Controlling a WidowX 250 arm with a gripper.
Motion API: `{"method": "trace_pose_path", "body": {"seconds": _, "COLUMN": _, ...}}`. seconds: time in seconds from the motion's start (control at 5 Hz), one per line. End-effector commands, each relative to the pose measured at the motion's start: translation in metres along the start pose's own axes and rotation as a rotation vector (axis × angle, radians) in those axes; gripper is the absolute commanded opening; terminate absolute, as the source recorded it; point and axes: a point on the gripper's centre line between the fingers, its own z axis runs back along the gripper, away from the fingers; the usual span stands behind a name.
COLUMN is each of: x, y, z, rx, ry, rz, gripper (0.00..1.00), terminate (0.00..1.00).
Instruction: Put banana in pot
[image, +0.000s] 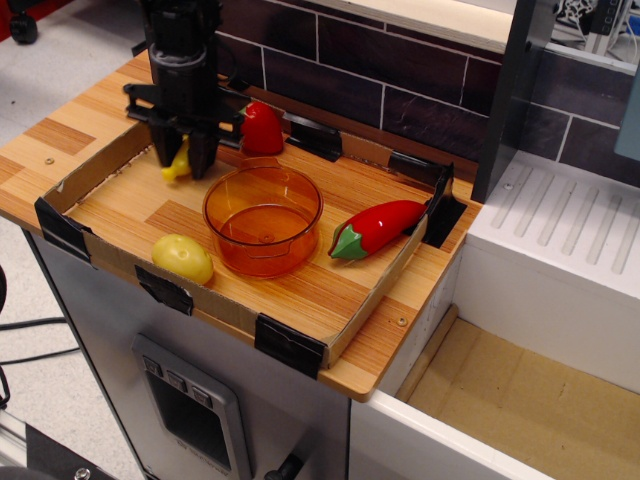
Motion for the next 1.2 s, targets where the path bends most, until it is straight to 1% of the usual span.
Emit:
{"method": "trace_pose_path", "body": {"seconds": 0.0, "x": -0.007, "y": -0.013, "z": 0.085, "rx": -0.041, "ry": -0.077, "rz": 0.037, "gripper": 0.0, "terminate": 0.0}}
{"method": "trace_pose_path", "body": {"seconds": 0.2, "x": -0.021, "y": -0.041, "z": 0.098, "rx": -0.055, "ry": -0.04, "rz": 0.01, "gripper": 0.0, "terminate": 0.0}}
{"method": "trace_pose_path", "body": {"seconds": 0.4, "x": -0.034, "y": -0.067, "z": 0.095, "rx": -0.051, "ry": 0.009, "rz": -0.014, "gripper": 0.0, "terminate": 0.0}}
{"method": "trace_pose_path", "body": {"seconds": 0.6, "x": -0.043, "y": -0.089, "z": 0.077, "rx": -0.027, "ry": 0.041, "rz": -0.02, "gripper": 0.0, "terminate": 0.0}}
{"method": "trace_pose_path", "body": {"seconds": 0.8, "x": -0.051, "y": -0.096, "z": 0.066, "rx": 0.002, "ry": 0.035, "rz": -0.04, "gripper": 0.0, "terminate": 0.0}}
{"method": "trace_pose_path", "body": {"seconds": 1.0, "x": -0.056, "y": -0.096, "z": 0.063, "rx": 0.015, "ry": 0.021, "rz": -0.057, "gripper": 0.0, "terminate": 0.0}}
